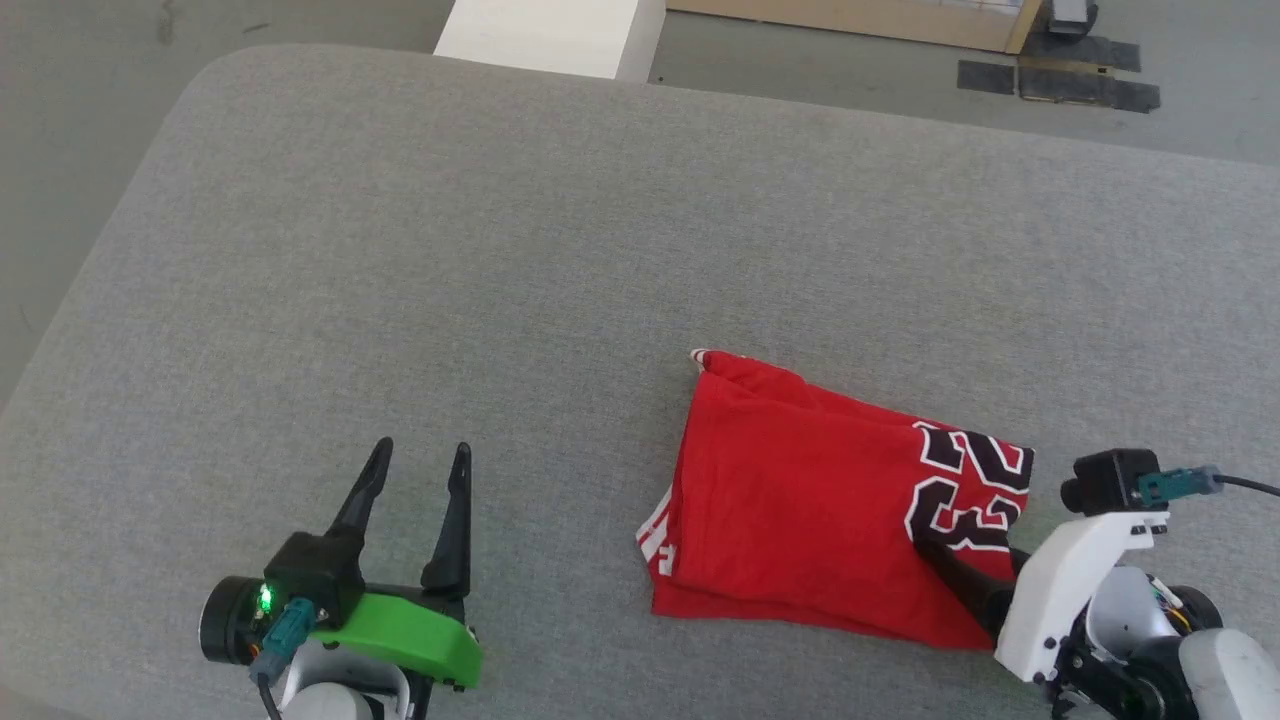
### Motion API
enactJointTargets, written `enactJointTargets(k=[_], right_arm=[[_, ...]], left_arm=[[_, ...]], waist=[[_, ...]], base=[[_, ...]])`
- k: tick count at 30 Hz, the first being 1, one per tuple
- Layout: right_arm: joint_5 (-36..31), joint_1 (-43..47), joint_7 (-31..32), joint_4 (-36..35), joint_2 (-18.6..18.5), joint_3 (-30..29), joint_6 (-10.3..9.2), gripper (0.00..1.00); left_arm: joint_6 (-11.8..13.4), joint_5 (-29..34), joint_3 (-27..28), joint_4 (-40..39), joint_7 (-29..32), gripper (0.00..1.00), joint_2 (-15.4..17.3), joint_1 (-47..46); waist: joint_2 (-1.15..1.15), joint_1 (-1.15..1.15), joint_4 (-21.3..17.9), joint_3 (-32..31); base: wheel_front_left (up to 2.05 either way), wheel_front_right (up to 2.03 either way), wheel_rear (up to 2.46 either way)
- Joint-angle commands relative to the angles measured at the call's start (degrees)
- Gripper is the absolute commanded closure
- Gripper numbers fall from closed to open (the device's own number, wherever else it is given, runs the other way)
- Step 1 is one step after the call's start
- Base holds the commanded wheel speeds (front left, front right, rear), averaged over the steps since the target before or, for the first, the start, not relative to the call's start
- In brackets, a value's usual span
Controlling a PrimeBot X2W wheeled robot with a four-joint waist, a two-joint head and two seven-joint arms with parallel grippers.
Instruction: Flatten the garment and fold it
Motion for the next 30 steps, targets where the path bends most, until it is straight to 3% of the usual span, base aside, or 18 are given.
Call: enactJointTargets(k=[1,2,4,5,13,22,30], right_arm=[[0.5,-0.2,0.8,1.7,1.0,1.3,-0.08,0.0],[0.5,-0.5,0.6,2.3,1.2,1.6,-0.08,0.06],[0.6,-0.8,0.3,3.2,1.3,2.2,-0.08,0.72],[0.5,-1.0,-0.1,3.5,1.2,2.5,-0.08,1.0],[-3.0,-2.8,-4.3,4.2,-2.2,5.0,-0.08,1.0],[-16.8,-9.3,-2.0,-2.3,-15.0,15.1,-0.08,1.0],[-19.3,-17.4,3.1,-4.3,-29.9,23.8,-0.08,1.0]], left_arm=[[-0.3,0.4,0.0,0.2,-0.2,0.0,-0.4,-0.9],[-0.3,0.4,0.0,0.3,-0.2,0.0,-0.4,-0.9],[-0.3,0.4,0.0,0.5,-0.2,0.0,-0.4,-0.9],[-0.4,0.4,0.0,0.6,-0.2,0.0,-0.5,-0.8],[-0.4,0.4,-0.2,1.2,-0.2,0.0,-0.5,-0.2],[-0.4,-0.1,0.1,0.9,-0.2,0.0,-0.6,1.1],[-0.4,-0.6,-0.6,0.7,-0.2,0.0,-0.6,-1.5]], waist=[[0.0,0.0,0.4,0.3],[0.0,0.0,0.5,0.3],[0.0,0.0,0.5,0.1],[0.0,0.0,0.4,0.0],[0.0,0.0,-1.9,-1.9],[0.0,0.0,-10.5,-1.5],[0.0,0.0,-17.6,2.8]], base=[[0.0,0.0,0.0],[0.0,0.0,0.0],[0.0,0.0,0.0],[0.0,0.0,0.0],[0.0,0.0,0.0],[0.0,0.0,0.0],[0.0,0.0,0.0]])
